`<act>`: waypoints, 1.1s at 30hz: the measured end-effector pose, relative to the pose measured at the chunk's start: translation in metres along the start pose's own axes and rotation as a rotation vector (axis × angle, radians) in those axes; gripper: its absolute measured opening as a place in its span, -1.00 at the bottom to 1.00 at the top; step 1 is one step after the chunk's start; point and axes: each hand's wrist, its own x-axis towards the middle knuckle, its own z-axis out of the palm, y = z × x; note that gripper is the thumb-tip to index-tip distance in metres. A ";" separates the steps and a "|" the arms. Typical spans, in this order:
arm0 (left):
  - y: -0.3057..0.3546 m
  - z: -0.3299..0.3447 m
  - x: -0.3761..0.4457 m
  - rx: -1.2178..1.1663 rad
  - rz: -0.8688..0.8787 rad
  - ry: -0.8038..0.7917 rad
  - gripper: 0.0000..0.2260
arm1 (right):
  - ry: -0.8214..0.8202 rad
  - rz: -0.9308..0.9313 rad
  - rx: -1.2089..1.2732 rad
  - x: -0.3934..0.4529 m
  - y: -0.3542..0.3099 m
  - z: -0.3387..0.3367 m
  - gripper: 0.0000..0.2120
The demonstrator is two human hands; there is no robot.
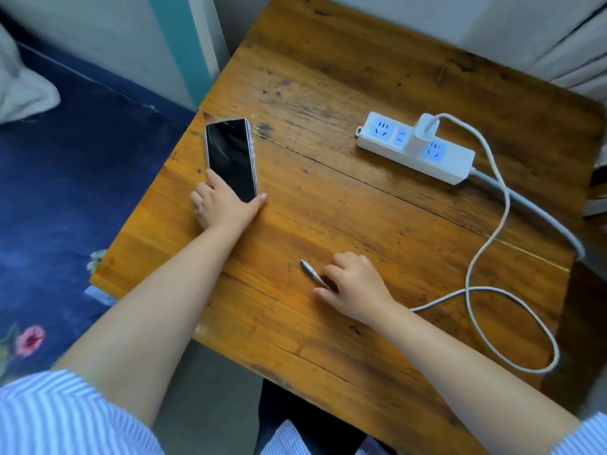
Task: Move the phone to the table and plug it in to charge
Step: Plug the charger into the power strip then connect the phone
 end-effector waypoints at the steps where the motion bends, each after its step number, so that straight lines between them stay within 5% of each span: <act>1: 0.001 0.000 0.002 0.007 -0.014 0.002 -0.03 | 0.020 0.009 0.020 -0.002 -0.001 0.003 -0.77; 10: 0.014 -0.002 0.016 0.055 -0.118 0.010 -0.06 | 0.231 0.302 0.386 0.002 0.005 0.001 -0.85; 17: 0.021 -0.015 0.014 -0.028 -0.134 -0.133 -0.22 | 0.374 0.322 0.501 0.009 0.007 -0.023 -0.81; 21: 0.024 -0.012 -0.009 -0.124 -0.054 -0.178 -0.24 | 0.418 0.345 0.612 0.016 -0.002 -0.026 -0.83; 26: 0.025 0.002 -0.038 0.111 0.069 -0.169 -0.20 | 0.415 0.440 0.678 0.011 0.008 -0.020 -0.82; 33: 0.029 0.004 -0.047 0.244 0.246 -0.167 -0.56 | 0.349 0.476 0.631 0.003 0.016 -0.015 -0.78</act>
